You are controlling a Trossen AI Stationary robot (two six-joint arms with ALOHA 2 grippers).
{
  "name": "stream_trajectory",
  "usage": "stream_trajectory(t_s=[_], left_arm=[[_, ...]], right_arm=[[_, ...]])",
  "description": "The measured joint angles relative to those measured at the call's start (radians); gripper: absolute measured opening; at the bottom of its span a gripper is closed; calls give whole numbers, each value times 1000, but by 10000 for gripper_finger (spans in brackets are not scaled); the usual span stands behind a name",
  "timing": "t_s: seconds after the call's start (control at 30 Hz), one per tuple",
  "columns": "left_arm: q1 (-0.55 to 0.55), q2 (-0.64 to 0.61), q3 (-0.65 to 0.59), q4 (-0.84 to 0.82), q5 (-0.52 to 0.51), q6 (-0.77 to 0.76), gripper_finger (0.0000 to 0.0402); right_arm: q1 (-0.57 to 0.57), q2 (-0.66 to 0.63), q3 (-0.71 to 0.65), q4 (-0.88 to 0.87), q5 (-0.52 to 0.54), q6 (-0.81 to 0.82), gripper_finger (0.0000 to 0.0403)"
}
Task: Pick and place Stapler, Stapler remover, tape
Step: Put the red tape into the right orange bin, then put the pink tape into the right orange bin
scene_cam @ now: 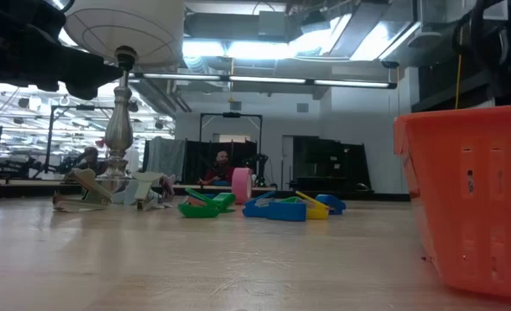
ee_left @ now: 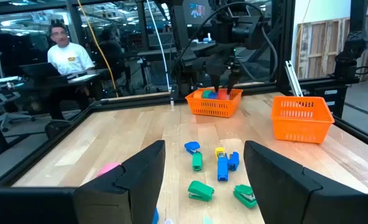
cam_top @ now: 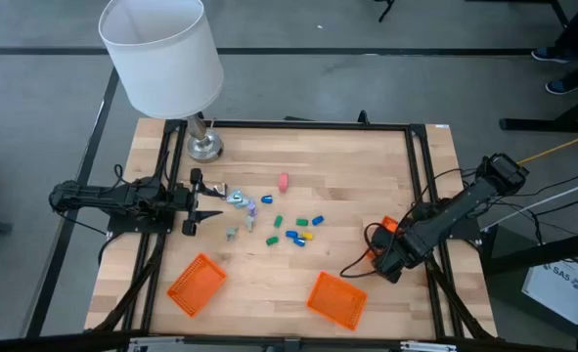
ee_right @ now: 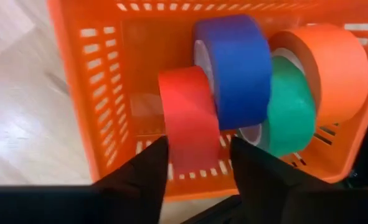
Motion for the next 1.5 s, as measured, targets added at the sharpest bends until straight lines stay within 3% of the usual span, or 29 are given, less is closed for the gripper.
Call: stream_trajectory(t_s=[0.2, 0.6, 0.7, 0.83, 1.0, 1.33, 1.5], left_arm=[[0, 0, 0, 0, 0, 0, 215], [0, 0, 0, 0, 0, 0, 215], [0, 0, 0, 0, 0, 0, 217], [0, 0, 0, 0, 0, 0, 215], [0, 0, 0, 0, 0, 0, 216], [0, 0, 0, 0, 0, 0, 216], [0, 0, 0, 0, 0, 0, 215]], right_arm=[[-17, -15, 21, -45, -98, -27, 221], [-90, -92, 128, -217, -125, -109, 226], [-129, -94, 193, -254, -79, -157, 227], [-207, -92, 260, -214, 68, -250, 227], [-346, -77, 285, -41, 200, -521, 227], [-552, 37, 285, 365, 212, -1364, 227], [-619, 74, 285, 497, 212, -1514, 227]])
